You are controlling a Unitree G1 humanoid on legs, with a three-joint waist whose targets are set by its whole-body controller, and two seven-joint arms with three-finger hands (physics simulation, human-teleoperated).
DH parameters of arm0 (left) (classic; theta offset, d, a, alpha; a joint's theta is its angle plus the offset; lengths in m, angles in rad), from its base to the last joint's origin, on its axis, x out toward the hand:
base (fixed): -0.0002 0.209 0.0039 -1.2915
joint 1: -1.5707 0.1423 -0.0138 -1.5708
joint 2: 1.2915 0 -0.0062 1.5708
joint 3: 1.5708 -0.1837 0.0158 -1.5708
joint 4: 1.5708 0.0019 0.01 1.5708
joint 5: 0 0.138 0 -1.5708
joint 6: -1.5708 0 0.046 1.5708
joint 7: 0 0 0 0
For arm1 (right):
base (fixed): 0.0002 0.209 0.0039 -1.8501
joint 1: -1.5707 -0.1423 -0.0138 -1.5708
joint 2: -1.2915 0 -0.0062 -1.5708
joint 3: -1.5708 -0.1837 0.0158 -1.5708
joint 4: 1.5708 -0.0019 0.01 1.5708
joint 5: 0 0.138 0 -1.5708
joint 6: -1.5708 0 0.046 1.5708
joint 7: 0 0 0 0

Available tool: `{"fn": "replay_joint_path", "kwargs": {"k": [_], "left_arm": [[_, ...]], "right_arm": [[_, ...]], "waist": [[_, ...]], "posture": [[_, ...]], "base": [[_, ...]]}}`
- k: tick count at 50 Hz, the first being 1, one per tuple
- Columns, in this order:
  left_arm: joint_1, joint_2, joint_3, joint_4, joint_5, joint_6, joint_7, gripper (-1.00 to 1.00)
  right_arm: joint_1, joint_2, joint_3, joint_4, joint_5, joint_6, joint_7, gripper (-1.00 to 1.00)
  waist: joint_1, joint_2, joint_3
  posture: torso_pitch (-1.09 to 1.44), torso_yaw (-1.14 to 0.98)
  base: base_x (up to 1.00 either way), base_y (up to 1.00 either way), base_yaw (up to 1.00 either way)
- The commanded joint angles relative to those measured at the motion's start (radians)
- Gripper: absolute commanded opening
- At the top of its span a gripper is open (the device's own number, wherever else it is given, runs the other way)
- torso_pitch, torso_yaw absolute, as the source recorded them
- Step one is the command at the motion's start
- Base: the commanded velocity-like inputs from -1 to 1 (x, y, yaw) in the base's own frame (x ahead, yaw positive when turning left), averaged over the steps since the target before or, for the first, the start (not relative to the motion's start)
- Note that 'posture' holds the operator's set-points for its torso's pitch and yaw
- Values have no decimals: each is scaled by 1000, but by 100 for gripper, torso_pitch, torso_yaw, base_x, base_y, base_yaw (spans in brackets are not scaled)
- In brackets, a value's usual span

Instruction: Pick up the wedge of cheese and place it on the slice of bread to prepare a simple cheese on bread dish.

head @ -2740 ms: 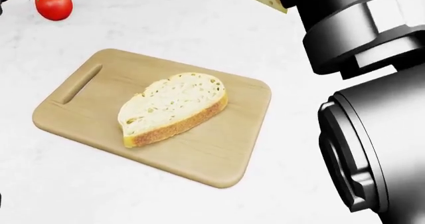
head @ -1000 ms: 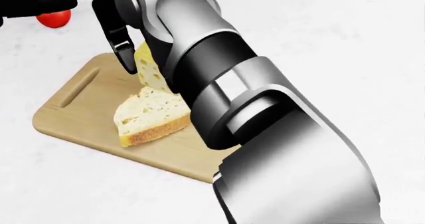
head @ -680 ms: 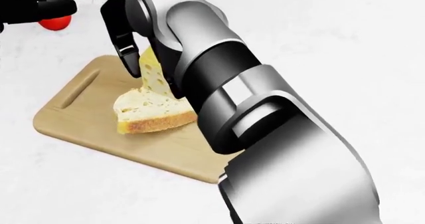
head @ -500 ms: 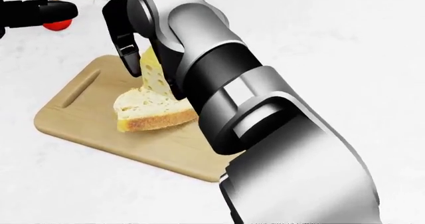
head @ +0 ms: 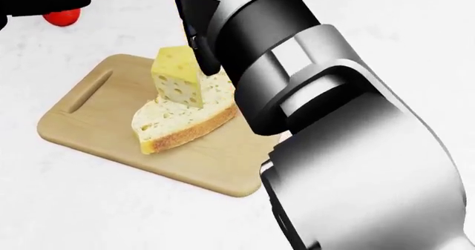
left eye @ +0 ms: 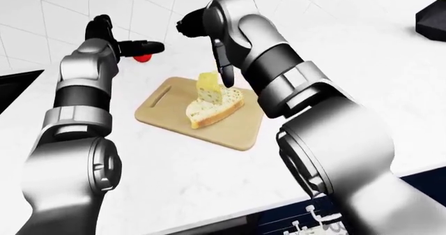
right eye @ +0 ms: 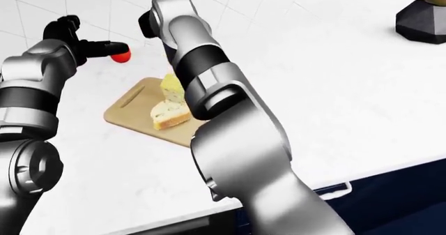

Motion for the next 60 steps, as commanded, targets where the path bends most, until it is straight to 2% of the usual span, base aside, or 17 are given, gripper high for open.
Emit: {"fn": "replay_joint_path", "kwargs": {"k": [1,16,25,31,33,41,50,60], "left_arm": [[-41,16,3,-43,2,-26,3,100],[-61,5,-4,-124,2,46,8,100],[-68,-5,-9,-165,7,80,11,100],[-80,-16,-12,-208,7,118,14,100],[-87,-21,-13,-224,5,133,14,100],[-103,-33,-12,-259,-4,166,16,100],[-129,-45,-13,-300,-17,206,23,100],[-158,-39,-14,-338,-31,251,26,100]], "right_arm": [[-46,-23,-7,-36,8,8,-12,100],[-62,-163,-33,-63,71,50,-28,100],[-52,-239,-68,-97,153,98,-65,100],[-46,-282,-102,-116,243,137,-112,100],[-52,-290,-129,-124,295,160,-131,100],[-58,-323,-177,-140,476,230,-204,100],[-58,-362,-213,-153,684,294,-254,100],[-81,-409,-168,-178,767,323,-278,100]], "waist": [[-1,6,-32],[3,-7,-30],[4,-15,-28],[6,-23,-27],[8,-25,-26],[13,-35,-23],[20,-47,-20],[26,-55,-17]], "posture": [[0,0],[0,0],[0,0],[0,0],[0,0],[0,0],[0,0],[0,0]], "base": [[0,0,0],[0,0,0],[0,0,0],[0,0,0],[0,0,0],[0,0,0],[0,0,0],[0,0,0]]}}
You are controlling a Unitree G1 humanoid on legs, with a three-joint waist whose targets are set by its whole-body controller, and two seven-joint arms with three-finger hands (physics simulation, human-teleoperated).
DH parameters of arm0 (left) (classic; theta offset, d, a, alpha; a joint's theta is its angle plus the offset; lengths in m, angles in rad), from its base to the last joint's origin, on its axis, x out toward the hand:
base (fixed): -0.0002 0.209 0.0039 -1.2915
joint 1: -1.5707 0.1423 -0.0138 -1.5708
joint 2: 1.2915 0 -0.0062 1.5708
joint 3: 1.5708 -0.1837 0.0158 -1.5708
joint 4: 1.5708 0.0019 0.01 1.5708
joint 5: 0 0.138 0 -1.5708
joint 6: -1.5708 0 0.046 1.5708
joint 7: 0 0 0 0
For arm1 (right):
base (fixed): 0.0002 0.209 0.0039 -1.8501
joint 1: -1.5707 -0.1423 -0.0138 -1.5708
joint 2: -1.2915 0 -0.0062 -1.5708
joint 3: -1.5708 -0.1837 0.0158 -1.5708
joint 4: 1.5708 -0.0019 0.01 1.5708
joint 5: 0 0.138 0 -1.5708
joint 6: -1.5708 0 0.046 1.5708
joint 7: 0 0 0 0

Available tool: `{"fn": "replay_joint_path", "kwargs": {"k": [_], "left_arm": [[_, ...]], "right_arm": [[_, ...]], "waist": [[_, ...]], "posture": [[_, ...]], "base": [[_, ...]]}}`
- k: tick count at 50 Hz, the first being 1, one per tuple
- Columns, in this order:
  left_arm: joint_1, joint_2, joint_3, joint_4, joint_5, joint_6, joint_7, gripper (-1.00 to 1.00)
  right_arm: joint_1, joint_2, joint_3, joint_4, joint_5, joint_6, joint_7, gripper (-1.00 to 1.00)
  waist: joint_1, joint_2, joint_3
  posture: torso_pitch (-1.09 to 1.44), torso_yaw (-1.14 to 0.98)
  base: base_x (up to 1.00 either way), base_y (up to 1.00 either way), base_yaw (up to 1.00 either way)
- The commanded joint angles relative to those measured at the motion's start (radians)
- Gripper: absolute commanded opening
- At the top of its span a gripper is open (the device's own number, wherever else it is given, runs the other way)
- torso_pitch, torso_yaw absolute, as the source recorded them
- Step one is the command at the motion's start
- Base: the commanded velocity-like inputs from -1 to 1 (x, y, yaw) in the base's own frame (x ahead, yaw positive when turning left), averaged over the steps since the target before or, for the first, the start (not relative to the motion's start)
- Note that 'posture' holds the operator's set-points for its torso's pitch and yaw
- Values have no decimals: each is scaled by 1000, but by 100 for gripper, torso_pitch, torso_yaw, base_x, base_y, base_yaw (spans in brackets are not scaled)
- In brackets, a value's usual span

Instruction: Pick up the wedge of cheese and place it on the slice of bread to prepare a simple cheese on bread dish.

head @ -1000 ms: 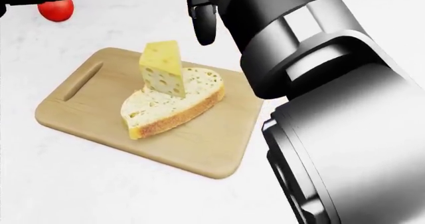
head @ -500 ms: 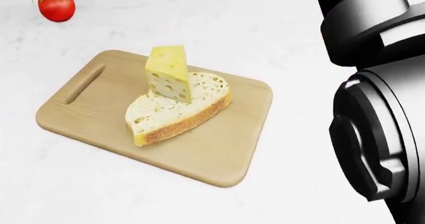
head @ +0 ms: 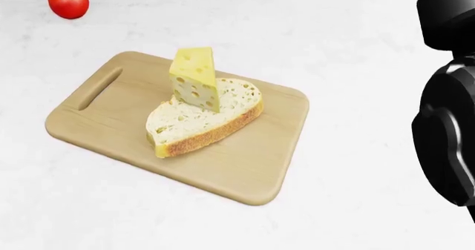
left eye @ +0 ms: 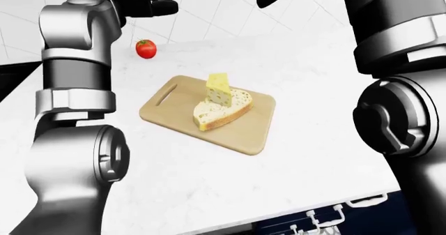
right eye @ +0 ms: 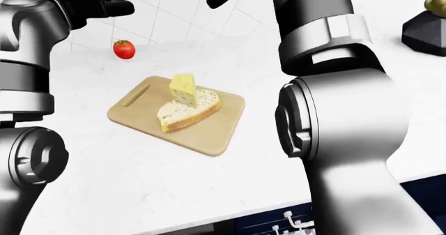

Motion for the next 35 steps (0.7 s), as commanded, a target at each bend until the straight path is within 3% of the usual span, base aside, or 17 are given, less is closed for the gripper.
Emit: {"fn": "replay_joint_path", "kwargs": {"k": [1,13,35], "left_arm": [[-45,13,4,-50,-2,-12,2,100],[-92,16,-5,-128,0,55,15,100],[-174,25,-9,-189,13,147,8,100]], "right_arm": [[-57,-20,2,-50,15,-11,-10,100],[-118,-68,22,-99,33,45,11,100],[-191,-77,39,-126,8,95,49,100]], "waist": [[0,2,-37],[2,-3,-28],[0,-1,-18]], "posture": [[0,0],[0,0],[0,0]], "base": [[0,0,0],[0,0,0],[0,0,0]]}}
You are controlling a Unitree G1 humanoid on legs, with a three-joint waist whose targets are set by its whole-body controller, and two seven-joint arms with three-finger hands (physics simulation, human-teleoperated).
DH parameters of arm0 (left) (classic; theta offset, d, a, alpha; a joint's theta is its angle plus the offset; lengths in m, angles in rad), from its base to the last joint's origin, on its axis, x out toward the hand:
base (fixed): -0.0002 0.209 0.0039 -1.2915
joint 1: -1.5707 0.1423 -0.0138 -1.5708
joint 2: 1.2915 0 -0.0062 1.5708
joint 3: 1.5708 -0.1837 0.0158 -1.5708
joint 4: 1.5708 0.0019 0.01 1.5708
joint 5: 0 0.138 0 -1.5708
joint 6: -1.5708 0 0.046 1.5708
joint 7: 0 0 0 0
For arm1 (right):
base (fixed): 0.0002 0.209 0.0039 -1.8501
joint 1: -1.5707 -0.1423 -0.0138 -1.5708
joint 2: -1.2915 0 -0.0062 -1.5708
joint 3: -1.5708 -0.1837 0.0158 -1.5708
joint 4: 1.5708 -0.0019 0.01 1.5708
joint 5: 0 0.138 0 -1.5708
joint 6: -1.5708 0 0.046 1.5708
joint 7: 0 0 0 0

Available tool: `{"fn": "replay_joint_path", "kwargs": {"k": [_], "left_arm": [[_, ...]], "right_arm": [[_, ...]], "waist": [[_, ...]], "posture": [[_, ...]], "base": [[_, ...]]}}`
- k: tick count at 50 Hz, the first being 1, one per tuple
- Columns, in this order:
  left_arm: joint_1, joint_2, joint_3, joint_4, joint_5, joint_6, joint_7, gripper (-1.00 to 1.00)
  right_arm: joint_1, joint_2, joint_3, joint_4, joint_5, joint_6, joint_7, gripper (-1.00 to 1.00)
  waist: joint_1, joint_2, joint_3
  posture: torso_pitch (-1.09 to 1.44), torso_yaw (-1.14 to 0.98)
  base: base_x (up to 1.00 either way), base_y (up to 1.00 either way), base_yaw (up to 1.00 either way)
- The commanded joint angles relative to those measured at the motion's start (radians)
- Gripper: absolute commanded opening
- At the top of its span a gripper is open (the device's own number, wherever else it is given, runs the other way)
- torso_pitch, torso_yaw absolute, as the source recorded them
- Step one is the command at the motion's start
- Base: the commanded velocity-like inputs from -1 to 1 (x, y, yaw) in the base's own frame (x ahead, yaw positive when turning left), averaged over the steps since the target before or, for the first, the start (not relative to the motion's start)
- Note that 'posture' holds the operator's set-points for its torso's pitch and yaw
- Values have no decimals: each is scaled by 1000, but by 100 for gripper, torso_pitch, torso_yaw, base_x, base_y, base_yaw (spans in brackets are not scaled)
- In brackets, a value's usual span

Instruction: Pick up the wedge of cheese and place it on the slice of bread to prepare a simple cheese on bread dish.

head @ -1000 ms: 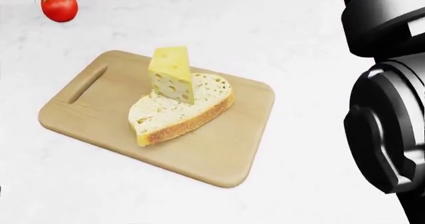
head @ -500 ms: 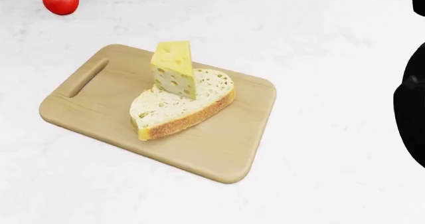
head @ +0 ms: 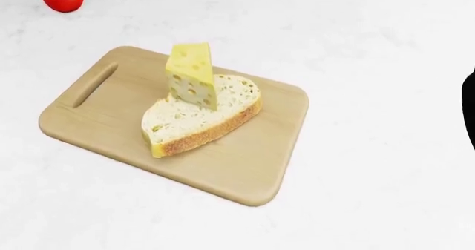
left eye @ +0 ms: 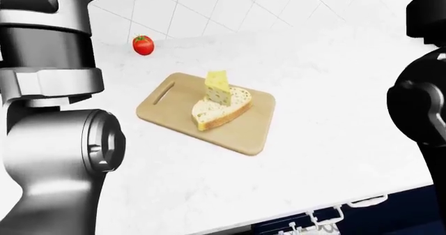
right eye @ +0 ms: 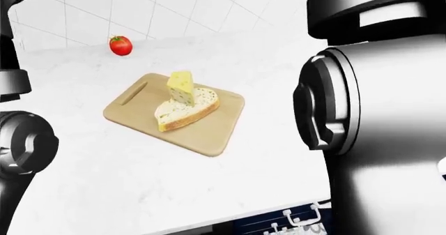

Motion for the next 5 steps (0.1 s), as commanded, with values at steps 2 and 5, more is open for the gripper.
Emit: {"fn": "replay_joint_path", "kwargs": {"k": [2,5], "left_arm": [[-47,11,3,-39,5,-19,1,100],[-64,15,3,-40,6,-9,-1,100]], "right_arm": [[-45,-8,-3,-32,-5,-18,-6,100],[-57,-9,-2,-28,-11,-16,-2,100]], "waist": [[0,1,-34],[-1,1,-33]], "posture": [[0,0],[0,0]], "base": [[0,0,0],[0,0,0]]}}
